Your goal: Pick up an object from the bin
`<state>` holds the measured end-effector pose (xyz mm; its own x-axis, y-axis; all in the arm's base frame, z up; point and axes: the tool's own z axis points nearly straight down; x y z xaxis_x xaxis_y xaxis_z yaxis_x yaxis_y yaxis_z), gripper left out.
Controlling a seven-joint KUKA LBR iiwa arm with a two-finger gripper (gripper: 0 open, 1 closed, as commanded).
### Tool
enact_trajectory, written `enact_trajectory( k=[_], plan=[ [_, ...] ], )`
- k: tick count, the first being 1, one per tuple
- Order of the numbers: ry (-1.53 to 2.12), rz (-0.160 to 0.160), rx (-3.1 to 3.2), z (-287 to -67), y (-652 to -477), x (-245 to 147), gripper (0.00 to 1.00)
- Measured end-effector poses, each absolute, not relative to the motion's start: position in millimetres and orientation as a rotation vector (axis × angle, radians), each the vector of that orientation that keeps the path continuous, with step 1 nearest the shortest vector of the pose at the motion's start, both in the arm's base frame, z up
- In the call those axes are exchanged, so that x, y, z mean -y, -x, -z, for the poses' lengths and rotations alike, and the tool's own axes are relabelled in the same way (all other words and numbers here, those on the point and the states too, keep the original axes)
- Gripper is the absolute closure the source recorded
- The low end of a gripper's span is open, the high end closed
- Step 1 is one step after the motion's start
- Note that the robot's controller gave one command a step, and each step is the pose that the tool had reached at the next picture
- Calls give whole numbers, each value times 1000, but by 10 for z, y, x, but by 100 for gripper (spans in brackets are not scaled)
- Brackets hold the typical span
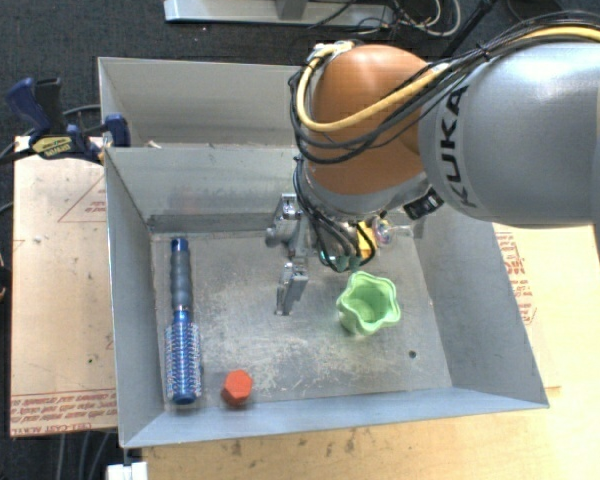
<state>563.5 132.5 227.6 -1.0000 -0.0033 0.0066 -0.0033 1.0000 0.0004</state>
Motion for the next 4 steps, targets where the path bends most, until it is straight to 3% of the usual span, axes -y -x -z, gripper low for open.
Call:
enact_trajectory(
  k=[1,2,3,4],
  plan=[
    [-584,4,3098,-1017,-5223,-1859,0],
    [-1396,-7,2816,-1087,-5321,-2259,0],
    [-1641,3,2688,-1312,-5510,-2547,0],
    [-1945,-8,2466,-746,-5744,-2488,0]
  ],
)
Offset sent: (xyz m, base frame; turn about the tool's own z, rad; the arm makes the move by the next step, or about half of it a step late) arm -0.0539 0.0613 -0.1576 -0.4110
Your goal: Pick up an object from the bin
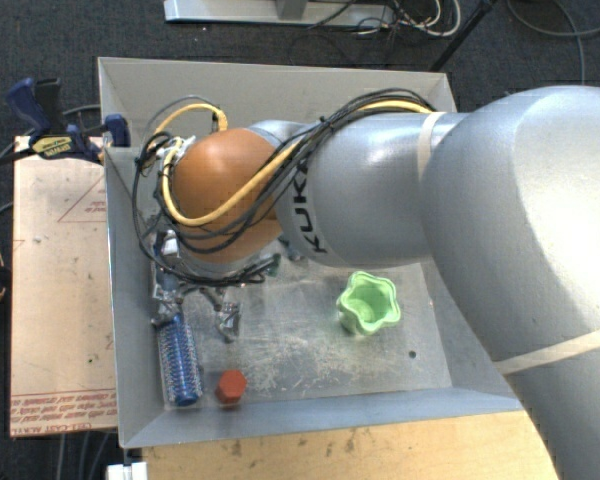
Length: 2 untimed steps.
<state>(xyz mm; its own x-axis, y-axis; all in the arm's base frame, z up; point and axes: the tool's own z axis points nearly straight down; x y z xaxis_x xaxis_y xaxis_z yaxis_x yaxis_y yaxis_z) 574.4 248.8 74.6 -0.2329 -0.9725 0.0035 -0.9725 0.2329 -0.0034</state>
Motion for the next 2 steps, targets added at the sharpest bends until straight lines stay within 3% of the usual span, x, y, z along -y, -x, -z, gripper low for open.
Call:
enact_trajectory(
  k=[1,2],
  plan=[
    [-2220,-8,2237,-750,-5668,-2519,0],
    [-2226,-5,2240,-755,-5670,-2540,100]
  ],
)
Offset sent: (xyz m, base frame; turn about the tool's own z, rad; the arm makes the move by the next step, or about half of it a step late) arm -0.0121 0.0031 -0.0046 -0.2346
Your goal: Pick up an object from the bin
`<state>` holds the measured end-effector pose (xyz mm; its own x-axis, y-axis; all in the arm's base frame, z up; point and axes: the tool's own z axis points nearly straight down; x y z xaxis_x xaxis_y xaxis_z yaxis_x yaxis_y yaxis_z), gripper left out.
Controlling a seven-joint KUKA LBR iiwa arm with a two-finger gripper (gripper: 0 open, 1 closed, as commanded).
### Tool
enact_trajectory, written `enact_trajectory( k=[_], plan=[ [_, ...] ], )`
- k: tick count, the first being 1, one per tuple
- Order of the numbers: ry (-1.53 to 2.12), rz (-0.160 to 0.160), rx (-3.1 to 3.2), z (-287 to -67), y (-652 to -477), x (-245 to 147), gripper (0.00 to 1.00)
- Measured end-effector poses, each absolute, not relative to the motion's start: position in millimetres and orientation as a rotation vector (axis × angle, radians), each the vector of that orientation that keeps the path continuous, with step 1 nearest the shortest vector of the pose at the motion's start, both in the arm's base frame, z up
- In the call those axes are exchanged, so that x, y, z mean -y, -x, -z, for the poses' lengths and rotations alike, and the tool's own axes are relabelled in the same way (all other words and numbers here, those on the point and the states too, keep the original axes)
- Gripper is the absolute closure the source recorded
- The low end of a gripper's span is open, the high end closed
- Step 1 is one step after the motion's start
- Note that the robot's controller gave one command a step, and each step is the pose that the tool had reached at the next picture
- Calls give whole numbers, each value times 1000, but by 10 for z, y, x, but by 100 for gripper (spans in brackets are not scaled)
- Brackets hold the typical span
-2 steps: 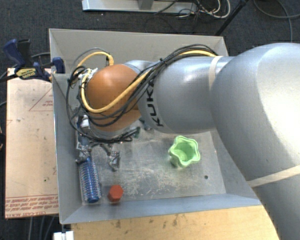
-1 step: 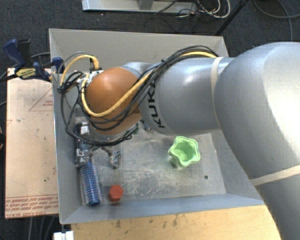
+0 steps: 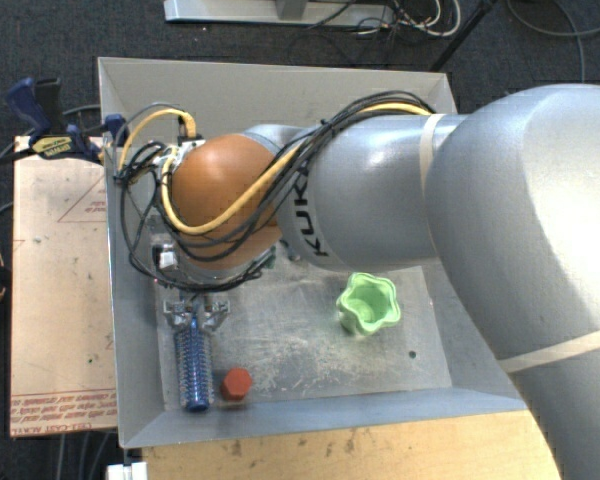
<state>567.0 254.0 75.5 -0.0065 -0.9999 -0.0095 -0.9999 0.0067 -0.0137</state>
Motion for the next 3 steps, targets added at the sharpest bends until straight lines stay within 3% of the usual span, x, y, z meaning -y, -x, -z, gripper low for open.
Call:
enact_trajectory(
  k=[3],
  plan=[
    [2196,0,-2238,-1904,-5690,-2572,100]
  ],
)
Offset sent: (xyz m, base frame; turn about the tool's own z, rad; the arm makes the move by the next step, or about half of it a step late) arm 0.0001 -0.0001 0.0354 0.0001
